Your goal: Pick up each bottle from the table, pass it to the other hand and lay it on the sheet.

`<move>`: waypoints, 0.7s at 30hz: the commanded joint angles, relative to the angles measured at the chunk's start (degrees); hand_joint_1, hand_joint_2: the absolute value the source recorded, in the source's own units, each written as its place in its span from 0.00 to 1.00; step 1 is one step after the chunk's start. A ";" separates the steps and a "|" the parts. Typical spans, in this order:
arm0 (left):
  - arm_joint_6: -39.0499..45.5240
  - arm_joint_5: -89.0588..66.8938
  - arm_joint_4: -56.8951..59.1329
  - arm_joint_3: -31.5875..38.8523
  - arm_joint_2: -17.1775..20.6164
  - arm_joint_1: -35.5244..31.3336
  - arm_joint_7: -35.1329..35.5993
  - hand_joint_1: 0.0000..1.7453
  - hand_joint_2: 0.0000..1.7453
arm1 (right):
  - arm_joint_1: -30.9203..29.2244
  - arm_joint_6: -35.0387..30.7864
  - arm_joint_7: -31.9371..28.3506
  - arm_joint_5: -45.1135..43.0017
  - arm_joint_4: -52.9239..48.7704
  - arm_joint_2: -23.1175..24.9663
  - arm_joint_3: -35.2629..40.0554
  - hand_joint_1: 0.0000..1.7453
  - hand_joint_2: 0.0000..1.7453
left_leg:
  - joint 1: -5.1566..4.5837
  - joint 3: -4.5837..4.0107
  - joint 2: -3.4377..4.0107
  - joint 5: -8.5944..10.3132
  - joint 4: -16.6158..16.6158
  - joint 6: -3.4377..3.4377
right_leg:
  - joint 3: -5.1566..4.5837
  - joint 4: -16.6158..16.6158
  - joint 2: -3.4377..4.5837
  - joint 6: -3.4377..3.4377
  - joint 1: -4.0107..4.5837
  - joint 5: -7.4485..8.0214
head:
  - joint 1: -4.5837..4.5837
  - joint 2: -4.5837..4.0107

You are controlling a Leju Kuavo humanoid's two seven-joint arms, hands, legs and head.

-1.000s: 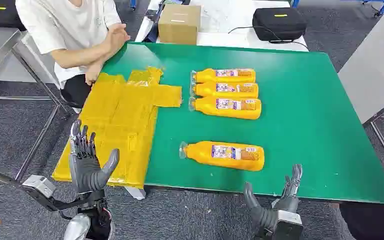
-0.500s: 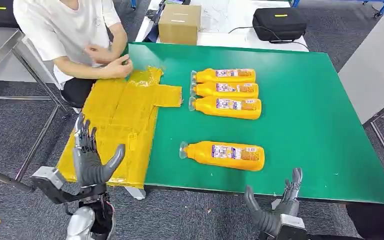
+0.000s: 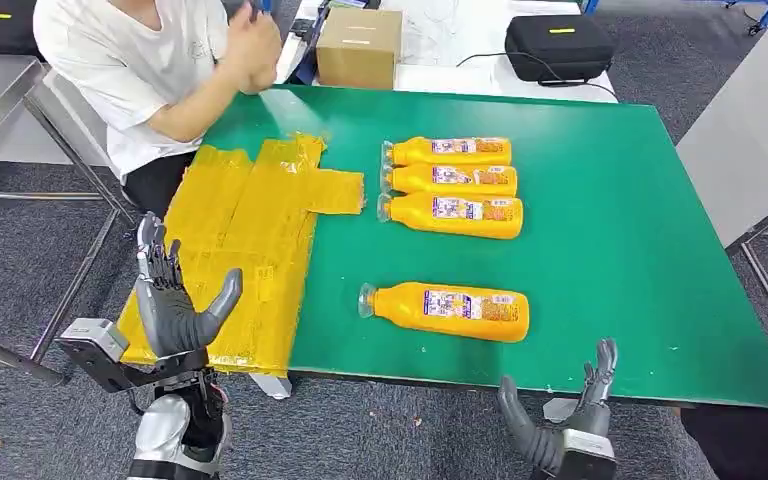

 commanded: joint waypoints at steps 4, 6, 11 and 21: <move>0.13 -0.61 5.15 0.35 0.90 -2.48 0.33 0.00 1.00 | -2.30 -3.22 3.98 9.39 5.03 -4.31 2.90 0.00 1.00 | 0.05 0.32 -0.01 -0.09 -0.07 -0.07 | 0.33 -0.08 -0.02 -0.09 0.05 -0.09 | 0.02 0.00; -0.74 -0.74 5.33 -3.07 1.58 -2.77 1.06 0.00 1.00 | -16.39 -0.34 13.29 20.46 15.04 -16.14 10.74 0.00 1.00 | 0.06 0.33 -0.01 -0.10 -0.06 -0.08 | 0.35 -0.07 -0.02 -0.11 0.07 -0.11 | 0.02 0.00; -1.53 -1.32 4.04 -3.61 2.12 -0.52 2.01 0.00 1.00 | -19.11 0.76 14.17 22.50 16.72 -15.22 12.74 0.00 1.00 | -0.01 0.17 0.17 0.03 -0.05 0.04 | 0.18 -0.11 0.16 0.00 0.00 0.10 | 0.02 0.00; -2.31 -2.36 5.09 -3.17 2.32 -0.37 1.95 0.00 1.00 | -17.35 -0.07 13.55 21.24 15.26 -14.98 14.93 0.00 1.00 | 0.03 0.43 0.07 -0.07 -0.09 -0.01 | 0.45 -0.09 0.05 -0.05 0.05 -0.06 | 0.00 0.00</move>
